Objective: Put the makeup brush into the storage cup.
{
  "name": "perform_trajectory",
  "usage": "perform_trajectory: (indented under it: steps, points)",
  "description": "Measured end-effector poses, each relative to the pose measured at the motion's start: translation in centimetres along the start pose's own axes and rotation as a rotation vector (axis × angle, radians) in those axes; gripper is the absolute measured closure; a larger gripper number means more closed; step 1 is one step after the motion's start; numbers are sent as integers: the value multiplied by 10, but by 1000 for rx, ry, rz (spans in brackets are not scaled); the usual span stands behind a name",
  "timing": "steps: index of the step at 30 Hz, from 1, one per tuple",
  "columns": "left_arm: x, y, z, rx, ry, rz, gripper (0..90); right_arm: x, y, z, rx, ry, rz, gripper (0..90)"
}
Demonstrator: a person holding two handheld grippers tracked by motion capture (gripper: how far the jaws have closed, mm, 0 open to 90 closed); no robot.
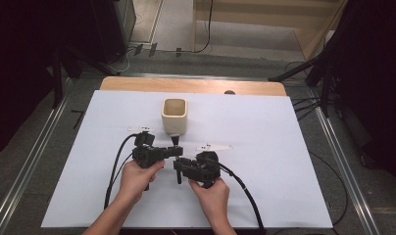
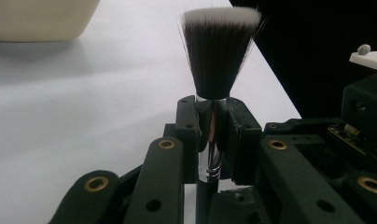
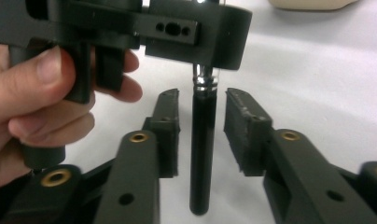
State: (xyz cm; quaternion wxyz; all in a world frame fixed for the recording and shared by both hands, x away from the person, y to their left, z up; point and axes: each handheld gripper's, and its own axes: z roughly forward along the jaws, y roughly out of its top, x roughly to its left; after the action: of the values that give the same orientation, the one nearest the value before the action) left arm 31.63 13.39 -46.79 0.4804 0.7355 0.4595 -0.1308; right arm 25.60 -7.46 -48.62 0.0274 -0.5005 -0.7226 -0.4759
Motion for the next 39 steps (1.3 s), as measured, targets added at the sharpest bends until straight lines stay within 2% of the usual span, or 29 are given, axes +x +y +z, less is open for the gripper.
perform_trajectory:
  steps: [4,7,9,13,18,20,22,25,27,33,35,39]
  points:
    - [0,1,-2,1,0,6,783,0,0,-2,-25,4,-64,568]
    - [0,1,-3,6,9,16,783,-2,1,-2,-16,14,-85,526]
    - [-1,1,-3,14,17,27,783,-3,1,-1,-4,15,-124,499]
    - [-1,2,-4,34,27,42,783,-6,3,-2,10,30,-143,464]
    - [-1,4,-6,41,27,48,783,-9,4,-4,32,34,-181,430]
    - [0,4,-8,40,29,50,783,-10,4,-4,46,50,-192,404]
    - [0,5,-8,45,26,48,783,-12,4,-5,69,60,-230,397]
    - [1,6,-9,57,26,53,783,-12,5,-7,72,69,-253,397]
    - [1,6,-9,61,22,53,783,-13,6,-8,71,83,-261,394]
    - [0,6,-9,77,22,60,783,-18,8,-11,103,77,-286,380]
    - [0,7,-10,83,19,66,783,-18,9,-12,107,79,-304,378]
    - [0,7,-11,87,13,69,783,-21,11,-14,124,93,-310,375]
